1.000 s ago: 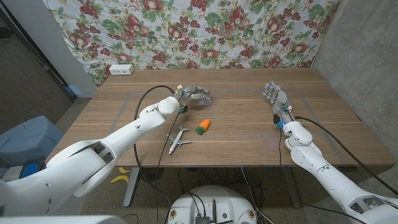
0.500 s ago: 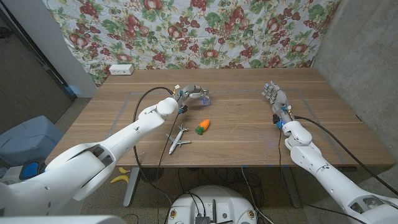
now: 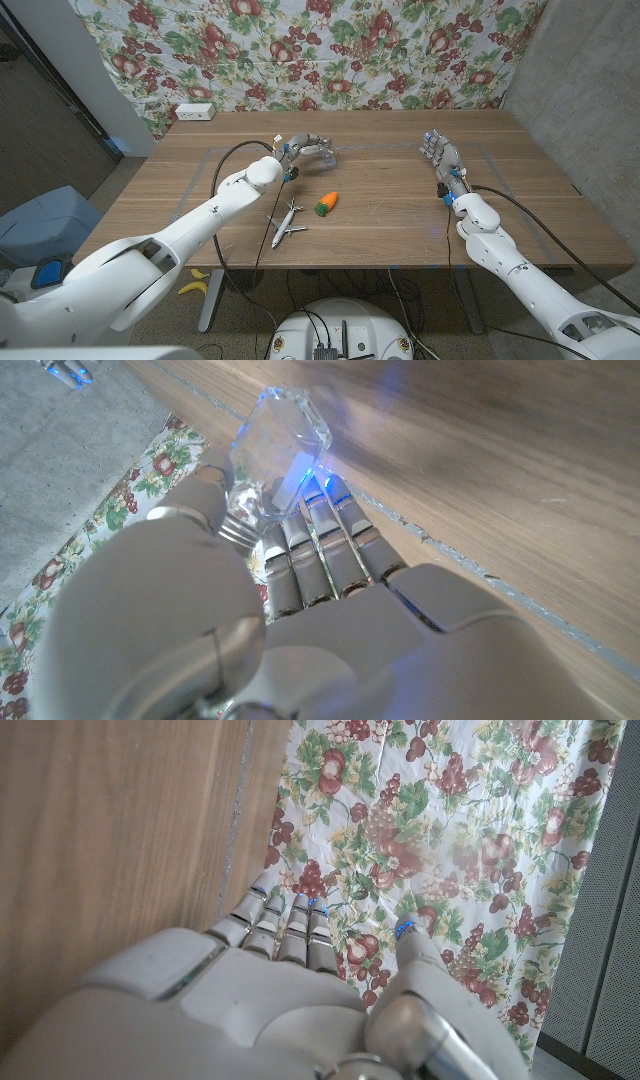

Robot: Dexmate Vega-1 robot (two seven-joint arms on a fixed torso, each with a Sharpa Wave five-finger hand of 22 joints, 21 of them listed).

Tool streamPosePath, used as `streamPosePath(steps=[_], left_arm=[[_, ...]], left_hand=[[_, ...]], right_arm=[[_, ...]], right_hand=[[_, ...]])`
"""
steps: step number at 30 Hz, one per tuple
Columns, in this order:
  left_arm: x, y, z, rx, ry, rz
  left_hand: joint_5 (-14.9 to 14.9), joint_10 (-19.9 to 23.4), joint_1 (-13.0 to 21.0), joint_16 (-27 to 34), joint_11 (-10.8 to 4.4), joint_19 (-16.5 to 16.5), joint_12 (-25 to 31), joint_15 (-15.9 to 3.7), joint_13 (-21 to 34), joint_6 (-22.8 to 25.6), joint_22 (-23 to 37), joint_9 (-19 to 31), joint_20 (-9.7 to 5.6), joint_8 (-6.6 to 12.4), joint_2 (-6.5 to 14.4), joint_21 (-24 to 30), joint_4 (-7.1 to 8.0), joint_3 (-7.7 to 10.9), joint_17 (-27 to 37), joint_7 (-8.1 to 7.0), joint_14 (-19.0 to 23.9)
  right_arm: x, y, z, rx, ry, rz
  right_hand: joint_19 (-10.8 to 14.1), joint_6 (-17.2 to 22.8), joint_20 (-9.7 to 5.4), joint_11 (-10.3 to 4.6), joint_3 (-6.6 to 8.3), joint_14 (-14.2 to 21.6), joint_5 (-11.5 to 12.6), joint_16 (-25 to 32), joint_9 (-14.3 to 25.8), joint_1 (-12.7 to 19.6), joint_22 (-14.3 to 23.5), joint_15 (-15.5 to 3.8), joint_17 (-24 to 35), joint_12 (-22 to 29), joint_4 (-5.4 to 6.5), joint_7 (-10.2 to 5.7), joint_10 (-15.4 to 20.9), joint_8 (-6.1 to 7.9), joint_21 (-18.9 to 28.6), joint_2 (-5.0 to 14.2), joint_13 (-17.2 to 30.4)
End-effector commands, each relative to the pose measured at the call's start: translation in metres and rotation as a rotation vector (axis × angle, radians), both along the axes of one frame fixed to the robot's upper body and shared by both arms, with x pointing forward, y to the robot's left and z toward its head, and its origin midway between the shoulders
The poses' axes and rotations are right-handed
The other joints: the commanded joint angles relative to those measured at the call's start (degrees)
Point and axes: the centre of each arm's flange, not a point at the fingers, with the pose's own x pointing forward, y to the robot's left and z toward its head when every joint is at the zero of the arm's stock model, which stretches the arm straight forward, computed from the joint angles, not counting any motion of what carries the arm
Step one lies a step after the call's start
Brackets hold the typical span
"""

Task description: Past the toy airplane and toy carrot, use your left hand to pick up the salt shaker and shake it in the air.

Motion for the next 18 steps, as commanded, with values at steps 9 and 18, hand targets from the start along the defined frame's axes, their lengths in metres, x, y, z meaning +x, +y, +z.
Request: streamPosePath(steps=[9,18], left_arm=[[-0.0103,0.0178,0.0041,-0.083,-0.003,0.0],[-0.0128,0.0222,0.0053,-0.121,-0.005,-0.007]], left_hand=[[0.1,15.3,7.1,-0.1,-8.63,0.9,0.1,-9.16,0.3,13.6,0.3,0.2,-2.46,-0.31,7.0,0.4,1.2,0.79,0.1,-1.5,0.9],[0.1,15.6,7.3,-0.2,-8.62,1.0,0.1,-9.17,0.3,13.9,0.3,0.3,-2.51,-0.44,6.9,0.4,1.22,0.61,0.1,-1.42,1.2]], right_arm=[[0.0036,0.0067,0.0043,-0.016,-0.002,0.012],[0.0034,0.007,0.0049,-0.02,-0.002,0.009]], right_hand=[[0.6,0.6,-0.07,-0.06,-0.24,0.7,0.1,-0.1,0.1,-0.1,0.2,-0.09,0.0,0.0,-0.09,0.18,0.7,0.24,-0.6,0.14,0.0],[0.8,0.6,-0.14,0.07,-0.25,0.8,0.1,-0.1,0.1,-0.1,0.2,-0.14,0.0,0.0,-0.09,0.12,0.8,0.23,-1.0,0.16,0.0]])
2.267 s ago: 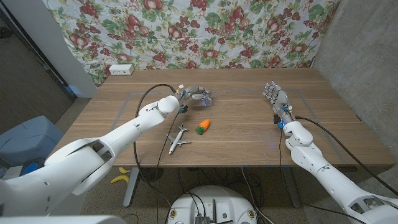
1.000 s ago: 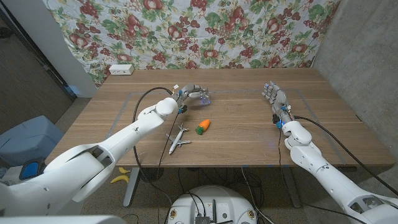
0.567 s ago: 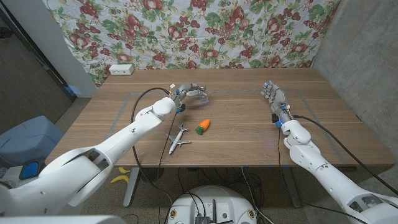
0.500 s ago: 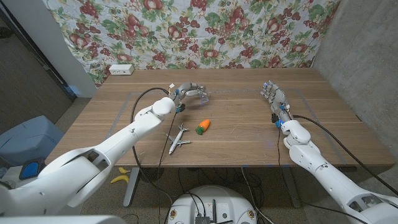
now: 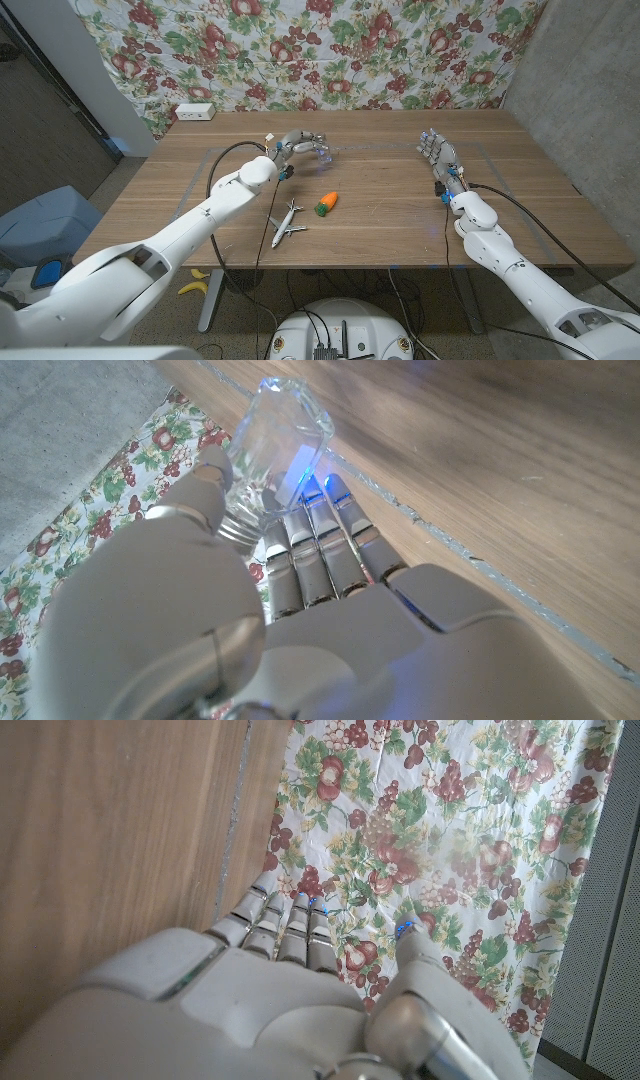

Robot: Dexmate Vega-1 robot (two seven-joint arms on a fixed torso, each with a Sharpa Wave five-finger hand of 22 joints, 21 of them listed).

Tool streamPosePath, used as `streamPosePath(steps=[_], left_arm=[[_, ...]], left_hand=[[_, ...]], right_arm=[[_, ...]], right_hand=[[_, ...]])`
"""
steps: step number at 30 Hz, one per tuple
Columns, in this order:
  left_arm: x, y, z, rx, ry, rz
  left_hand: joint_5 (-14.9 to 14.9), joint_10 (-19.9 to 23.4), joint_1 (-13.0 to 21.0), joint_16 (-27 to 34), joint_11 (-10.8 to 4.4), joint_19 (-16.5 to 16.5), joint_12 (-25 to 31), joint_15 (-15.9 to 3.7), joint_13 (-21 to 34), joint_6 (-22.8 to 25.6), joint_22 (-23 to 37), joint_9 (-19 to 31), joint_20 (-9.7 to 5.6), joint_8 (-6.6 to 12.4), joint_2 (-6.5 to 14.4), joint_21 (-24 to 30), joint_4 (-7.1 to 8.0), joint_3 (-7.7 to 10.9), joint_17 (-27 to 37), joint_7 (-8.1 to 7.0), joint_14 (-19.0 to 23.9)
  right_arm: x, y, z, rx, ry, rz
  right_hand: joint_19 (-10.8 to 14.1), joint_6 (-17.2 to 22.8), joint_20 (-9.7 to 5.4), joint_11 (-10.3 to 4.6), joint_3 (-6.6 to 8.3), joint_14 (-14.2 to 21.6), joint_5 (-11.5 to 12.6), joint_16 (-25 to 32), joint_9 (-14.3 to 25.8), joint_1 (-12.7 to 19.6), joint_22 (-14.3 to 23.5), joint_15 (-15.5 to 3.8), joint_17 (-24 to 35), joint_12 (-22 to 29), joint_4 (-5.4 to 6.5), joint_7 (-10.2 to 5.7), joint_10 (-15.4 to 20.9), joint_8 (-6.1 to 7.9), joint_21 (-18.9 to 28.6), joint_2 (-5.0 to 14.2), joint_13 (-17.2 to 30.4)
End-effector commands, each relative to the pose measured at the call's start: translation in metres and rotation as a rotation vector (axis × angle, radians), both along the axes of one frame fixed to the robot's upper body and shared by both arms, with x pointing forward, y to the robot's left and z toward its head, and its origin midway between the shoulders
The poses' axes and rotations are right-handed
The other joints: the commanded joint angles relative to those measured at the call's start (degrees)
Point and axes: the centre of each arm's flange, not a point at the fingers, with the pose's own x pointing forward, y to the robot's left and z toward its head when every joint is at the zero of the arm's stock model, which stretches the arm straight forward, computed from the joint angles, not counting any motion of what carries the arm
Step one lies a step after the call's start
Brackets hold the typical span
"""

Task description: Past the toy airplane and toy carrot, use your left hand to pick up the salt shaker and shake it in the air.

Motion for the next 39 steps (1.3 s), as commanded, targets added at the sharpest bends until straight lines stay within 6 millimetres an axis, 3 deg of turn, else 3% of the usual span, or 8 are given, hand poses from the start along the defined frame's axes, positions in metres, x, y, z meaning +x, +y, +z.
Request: streamPosePath(steps=[1,16,39], left_arm=[[-0.004,0.007,0.002,-0.052,-0.002,-0.009],[-0.008,0.022,0.002,-0.179,0.012,-0.046],[-0.015,0.038,-0.004,-0.364,0.006,-0.07]], left_hand=[[0.3,13.5,7.1,-0.1,-10.77,0.4,0.4,-8.85,0.2,12.3,0.3,0.3,-2.5,0.07,7.2,0.4,0.98,0.84,0.1,-3.03,0.7],[0.3,14.1,7.8,-0.3,-10.68,0.9,0.2,-8.87,0.2,12.8,0.4,0.3,-2.55,-0.32,7.1,0.7,0.98,0.45,0.1,-2.23,1.6],[0.2,14.5,8.6,-0.2,-10.64,2.3,-0.4,-8.9,0.1,13.6,0.5,0.2,-3.37,-0.92,6.7,1.5,0.98,-0.21,0.3,-2.28,3.5]], right_arm=[[0.001,0.002,0.001,-0.006,0.0,0.0],[0.002,0.003,0.003,-0.012,-0.001,0.001],[0.003,0.007,0.006,-0.018,-0.003,0.008]], right_hand=[[0.2,0.5,0.05,0.15,-0.25,0.5,0.1,-0.1,0.1,-0.1,0.3,0.18,-0.1,0.0,-0.09,0.16,0.5,0.22,-0.1,0.16,0.0],[0.5,0.6,0.09,0.28,-0.28,0.5,0.1,-0.1,0.1,-0.1,0.3,0.24,-0.1,0.0,-0.09,0.12,0.5,0.23,-0.7,0.18,0.0],[0.7,0.6,0.08,0.15,-0.35,0.5,0.1,-0.1,0.1,-0.1,0.3,0.19,-0.2,-0.1,-0.04,0.12,0.4,0.22,-1.6,0.19,0.0]])
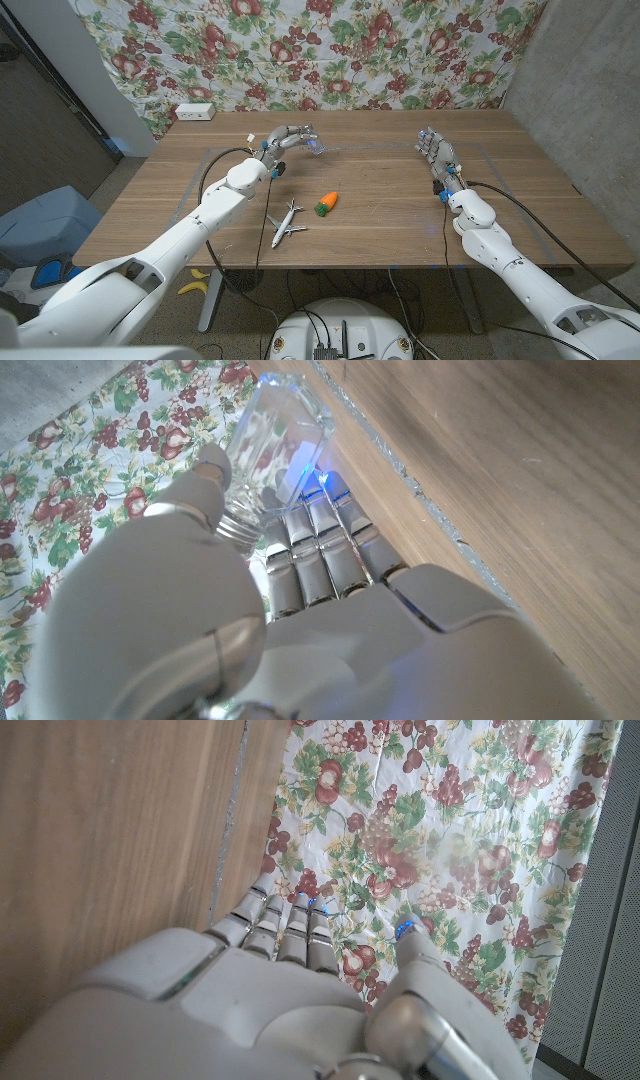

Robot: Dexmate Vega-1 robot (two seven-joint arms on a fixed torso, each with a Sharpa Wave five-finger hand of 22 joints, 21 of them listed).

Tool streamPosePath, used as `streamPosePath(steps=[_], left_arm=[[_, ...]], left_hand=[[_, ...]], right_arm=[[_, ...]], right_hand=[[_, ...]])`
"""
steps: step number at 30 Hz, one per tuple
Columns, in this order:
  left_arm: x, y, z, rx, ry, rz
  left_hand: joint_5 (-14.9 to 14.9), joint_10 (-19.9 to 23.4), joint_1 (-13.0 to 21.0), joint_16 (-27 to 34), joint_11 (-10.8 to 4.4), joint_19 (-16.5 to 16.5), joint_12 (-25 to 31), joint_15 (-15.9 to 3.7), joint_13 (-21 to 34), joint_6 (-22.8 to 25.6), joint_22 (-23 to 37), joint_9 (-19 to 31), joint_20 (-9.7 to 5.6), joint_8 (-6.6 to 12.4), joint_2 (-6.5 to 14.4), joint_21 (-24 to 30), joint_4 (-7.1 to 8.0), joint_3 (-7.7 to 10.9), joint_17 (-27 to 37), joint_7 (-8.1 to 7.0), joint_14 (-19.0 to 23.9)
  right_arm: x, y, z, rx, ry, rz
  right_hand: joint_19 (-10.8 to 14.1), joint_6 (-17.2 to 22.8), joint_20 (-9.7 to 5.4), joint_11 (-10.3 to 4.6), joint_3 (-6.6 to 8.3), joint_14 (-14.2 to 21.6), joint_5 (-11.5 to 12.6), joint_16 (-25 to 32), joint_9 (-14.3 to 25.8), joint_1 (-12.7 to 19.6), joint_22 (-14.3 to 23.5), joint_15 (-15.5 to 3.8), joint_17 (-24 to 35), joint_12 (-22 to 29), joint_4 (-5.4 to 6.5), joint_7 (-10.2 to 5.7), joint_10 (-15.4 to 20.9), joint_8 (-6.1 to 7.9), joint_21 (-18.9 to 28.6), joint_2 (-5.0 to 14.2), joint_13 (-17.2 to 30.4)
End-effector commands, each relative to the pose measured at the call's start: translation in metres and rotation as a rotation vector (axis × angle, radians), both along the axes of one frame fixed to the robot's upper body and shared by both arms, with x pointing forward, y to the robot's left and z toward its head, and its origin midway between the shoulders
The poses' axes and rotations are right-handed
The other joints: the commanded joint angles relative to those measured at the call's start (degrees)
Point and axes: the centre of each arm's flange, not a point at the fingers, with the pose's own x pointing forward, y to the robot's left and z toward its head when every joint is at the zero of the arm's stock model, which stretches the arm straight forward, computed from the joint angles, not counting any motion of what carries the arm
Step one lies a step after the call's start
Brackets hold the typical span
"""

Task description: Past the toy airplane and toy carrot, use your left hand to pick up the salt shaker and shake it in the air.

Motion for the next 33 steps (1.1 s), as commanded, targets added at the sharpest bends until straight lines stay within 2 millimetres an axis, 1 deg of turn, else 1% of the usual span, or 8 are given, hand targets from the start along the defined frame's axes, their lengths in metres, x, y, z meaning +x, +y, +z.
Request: streamPosePath(steps=[1,9,13,23,33], left_arm=[[-0.005,0.01,-0.004,-0.107,0.0,-0.009],[-0.007,0.016,-0.007,-0.167,0.01,-0.028],[-0.008,0.019,-0.009,-0.196,0.014,-0.04],[-0.012,0.022,-0.012,-0.222,0.021,-0.04],[-0.014,0.024,-0.014,-0.262,0.02,-0.043]], left_hand=[[0.1,13.3,7.7,0.0,-11.47,0.7,-0.1,-8.39,0.1,12.3,0.2,0.3,-3.23,0.3,7.6,0.4,0.5,0.24,0.3,-3.54,0.8],[0.0,13.6,8.1,-0.1,-11.42,1.1,-0.2,-8.39,0.1,12.7,0.2,0.2,-3.28,0.1,7.5,0.6,0.47,-0.06,0.3,-3.14,1.4],[0.0,13.9,8.2,-0.1,-11.37,0.9,-0.3,-8.4,0.1,12.9,0.2,0.2,-3.87,-0.06,7.3,0.7,0.46,-0.24,0.3,-3.16,1.7],[-0.1,14.4,8.6,-0.2,-11.3,1.0,-0.3,-8.4,0.1,13.3,0.3,0.2,-4.03,-0.24,7.2,0.8,0.41,-0.47,0.3,-2.67,2.1],[-0.1,14.5,9.0,-0.3,-11.34,1.2,-0.5,-8.41,0.1,13.4,0.3,0.2,-4.3,-0.54,7.2,1.0,0.41,-0.65,0.2,-2.72,2.5]], right_arm=[[0.001,0.003,0.002,-0.01,-0.001,0.006],[0.0,0.004,0.002,-0.013,-0.003,0.008],[-0.001,0.004,0.002,-0.011,-0.004,0.007],[-0.003,0.006,0.002,-0.014,-0.006,0.012],[-0.003,0.007,0.005,-0.02,-0.007,0.016]], right_hand=[[0.8,0.5,0.02,0.11,-0.35,0.5,0.1,-0.1,0.1,-0.2,0.3,0.15,0.1,-0.1,-0.04,0.0,0.4,0.22,-0.2,0.2,0.0],[0.9,0.5,0.06,0.26,-0.37,0.6,0.1,-0.1,0.1,-0.2,0.3,0.19,0.1,-0.1,-0.04,0.04,0.4,0.23,-0.4,0.2,0.0],[1.0,0.5,0.04,0.16,-0.38,0.6,0.1,-0.1,0.1,-0.2,0.3,0.17,0.0,-0.1,-0.04,0.02,0.4,0.21,-0.5,0.19,0.0],[1.2,0.5,0.13,0.16,-0.39,0.6,0.1,-0.2,0.1,-0.2,0.3,0.3,0.0,-0.1,-0.05,0.08,0.4,0.23,-0.8,0.19,0.0],[1.3,0.5,0.05,0.22,-0.43,0.6,0.1,-0.2,0.1,-0.2,0.3,0.25,0.0,0.0,-0.03,0.05,0.5,0.22,-1.1,0.18,0.0]])
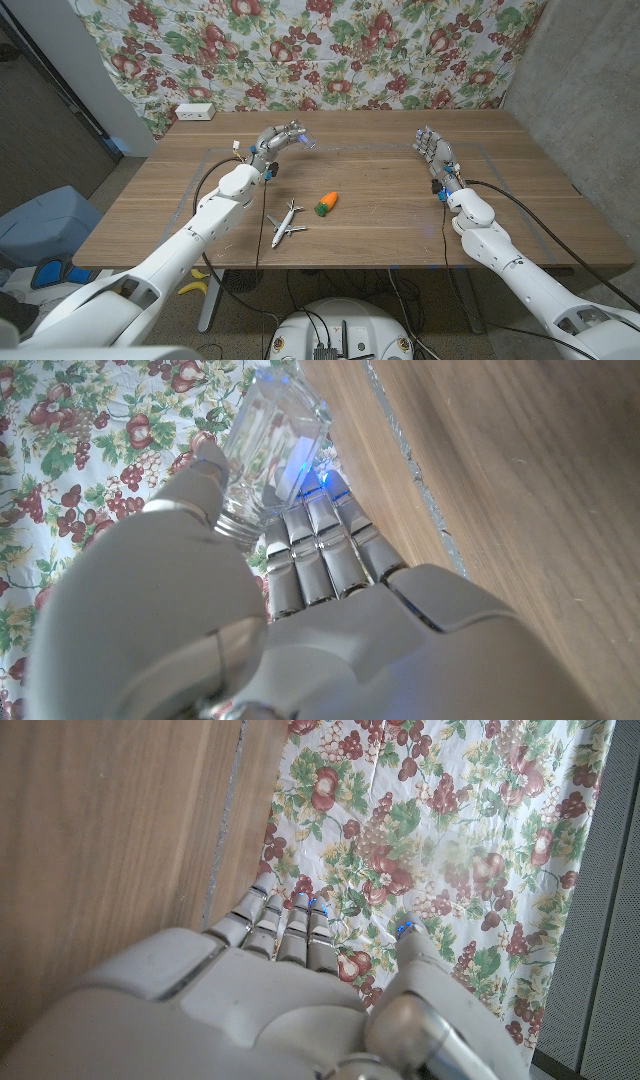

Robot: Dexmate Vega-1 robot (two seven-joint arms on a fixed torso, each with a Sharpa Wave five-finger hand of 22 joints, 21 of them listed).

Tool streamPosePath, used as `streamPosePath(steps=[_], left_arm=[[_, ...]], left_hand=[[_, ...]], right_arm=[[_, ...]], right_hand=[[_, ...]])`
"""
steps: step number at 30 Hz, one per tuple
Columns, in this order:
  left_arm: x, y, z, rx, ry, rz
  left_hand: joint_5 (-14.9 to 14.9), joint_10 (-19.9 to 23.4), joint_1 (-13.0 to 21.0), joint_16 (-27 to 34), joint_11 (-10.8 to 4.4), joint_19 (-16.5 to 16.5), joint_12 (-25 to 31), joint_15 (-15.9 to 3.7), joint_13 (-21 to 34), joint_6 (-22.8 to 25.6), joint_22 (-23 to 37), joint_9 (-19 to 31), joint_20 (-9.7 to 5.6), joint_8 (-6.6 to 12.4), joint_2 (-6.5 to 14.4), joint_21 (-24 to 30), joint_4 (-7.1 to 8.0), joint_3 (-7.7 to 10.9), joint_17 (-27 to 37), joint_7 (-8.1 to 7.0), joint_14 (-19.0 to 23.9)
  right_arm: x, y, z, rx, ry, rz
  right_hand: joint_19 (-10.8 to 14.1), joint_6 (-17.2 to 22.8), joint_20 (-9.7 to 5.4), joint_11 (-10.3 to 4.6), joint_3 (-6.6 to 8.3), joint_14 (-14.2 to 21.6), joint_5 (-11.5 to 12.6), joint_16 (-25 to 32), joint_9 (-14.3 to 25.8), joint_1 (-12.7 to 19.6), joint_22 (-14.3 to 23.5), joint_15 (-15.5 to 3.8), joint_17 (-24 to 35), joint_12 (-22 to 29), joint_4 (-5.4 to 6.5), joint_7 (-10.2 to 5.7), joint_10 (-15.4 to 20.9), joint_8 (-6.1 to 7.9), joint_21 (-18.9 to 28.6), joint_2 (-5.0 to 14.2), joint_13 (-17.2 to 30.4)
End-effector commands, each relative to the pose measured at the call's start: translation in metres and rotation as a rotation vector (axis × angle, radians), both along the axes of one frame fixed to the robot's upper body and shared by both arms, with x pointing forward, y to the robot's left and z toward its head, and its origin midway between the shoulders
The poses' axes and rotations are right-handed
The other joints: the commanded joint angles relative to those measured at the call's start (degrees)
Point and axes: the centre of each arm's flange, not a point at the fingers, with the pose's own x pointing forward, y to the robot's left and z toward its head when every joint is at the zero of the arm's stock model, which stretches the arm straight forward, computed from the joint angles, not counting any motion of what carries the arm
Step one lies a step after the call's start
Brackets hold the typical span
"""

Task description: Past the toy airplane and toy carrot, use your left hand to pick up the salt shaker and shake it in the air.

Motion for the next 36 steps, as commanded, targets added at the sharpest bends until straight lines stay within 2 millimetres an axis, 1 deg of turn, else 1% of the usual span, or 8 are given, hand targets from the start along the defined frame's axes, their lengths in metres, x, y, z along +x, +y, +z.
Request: streamPosePath(steps=[1,14,19,22,25,36], left_arm=[[-0.003,0.004,-0.003,-0.053,0.002,-0.003],[-0.003,0.006,-0.004,-0.117,-0.015,-0.002],[-0.006,0.008,-0.006,-0.187,-0.068,-0.005],[-0.009,0.009,-0.008,-0.248,-0.105,0.0],[-0.012,0.009,-0.009,-0.302,-0.137,0.007],[-0.021,0.01,-0.01,-0.407,-0.198,0.045]], left_hand=[[0.1,13.0,7.9,-0.3,-11.43,0.7,0.2,-8.1,0.1,12.5,0.3,0.2,-4.4,0.28,8.3,0.6,0.02,-0.28,0.2,-3.66,0.8],[0.1,12.9,8.1,-0.4,-11.44,1.0,-0.2,-8.11,0.0,12.8,0.4,0.2,-4.76,0.02,8.2,0.9,0.1,-0.62,0.2,-3.8,1.3],[0.1,12.8,8.2,-0.3,-11.43,1.3,-0.3,-8.11,0.0,12.7,0.4,0.3,-4.86,-0.19,8.3,1.1,0.2,-0.76,0.3,-3.78,1.8],[0.2,12.5,8.3,-0.4,-11.47,1.3,-0.7,-8.11,0.0,12.3,0.5,0.3,-4.83,-0.57,8.3,1.2,0.29,-0.91,0.2,-4.69,2.0],[0.2,12.3,8.3,-0.5,-11.51,1.5,-0.9,-8.11,0.0,12.2,0.5,0.3,-4.81,-0.7,8.4,1.4,0.37,-0.96,0.2,-4.98,2.0],[0.2,12.0,8.3,-0.6,-11.55,2.2,-1.3,-8.13,0.0,12.3,0.6,0.3,-5.23,-0.99,8.5,1.9,0.56,-1.3,0.2,-5.03,2.5]], right_arm=[[0.0,0.002,0.002,-0.005,-0.002,0.005],[0.0,0.001,0.003,-0.008,-0.002,0.001],[0.001,0.002,0.004,-0.008,-0.002,0.0],[0.001,0.002,0.004,-0.007,-0.001,-0.001],[0.001,0.002,0.004,-0.009,0.0,-0.002],[0.001,0.004,0.004,-0.007,0.0,-0.005]], right_hand=[[0.6,0.5,-0.04,0.23,-0.19,0.4,0.1,-0.1,0.1,-0.2,0.3,-0.04,0.0,0.0,0.21,0.06,0.5,0.23,-0.3,0.18,0.0],[0.7,0.5,-0.2,0.15,-0.22,0.3,0.1,-0.2,0.1,-0.2,0.3,-0.19,0.0,-0.1,0.23,-0.05,0.4,0.22,-0.7,0.21,0.0],[0.8,0.5,-0.14,0.15,-0.23,0.3,0.1,-0.2,0.1,-0.2,0.3,-0.14,0.0,-0.1,0.23,0.0,0.4,0.22,-0.9,0.22,0.0],[0.9,0.5,-0.07,0.23,-0.23,0.4,0.1,-0.2,0.1,-0.2,0.3,-0.08,-0.1,-0.1,0.22,0.08,0.5,0.22,-1.0,0.23,0.0],[0.9,0.5,-0.07,0.23,-0.23,0.3,0.1,-0.2,0.1,-0.2,0.3,-0.18,-0.1,-0.1,0.21,0.09,0.4,0.22,-1.1,0.23,0.0],[1.1,0.5,-0.06,0.16,-0.24,0.4,0.1,-0.2,0.1,-0.2,0.3,-0.08,-0.1,-0.1,0.2,0.12,0.5,0.21,-1.4,0.22,0.0]])
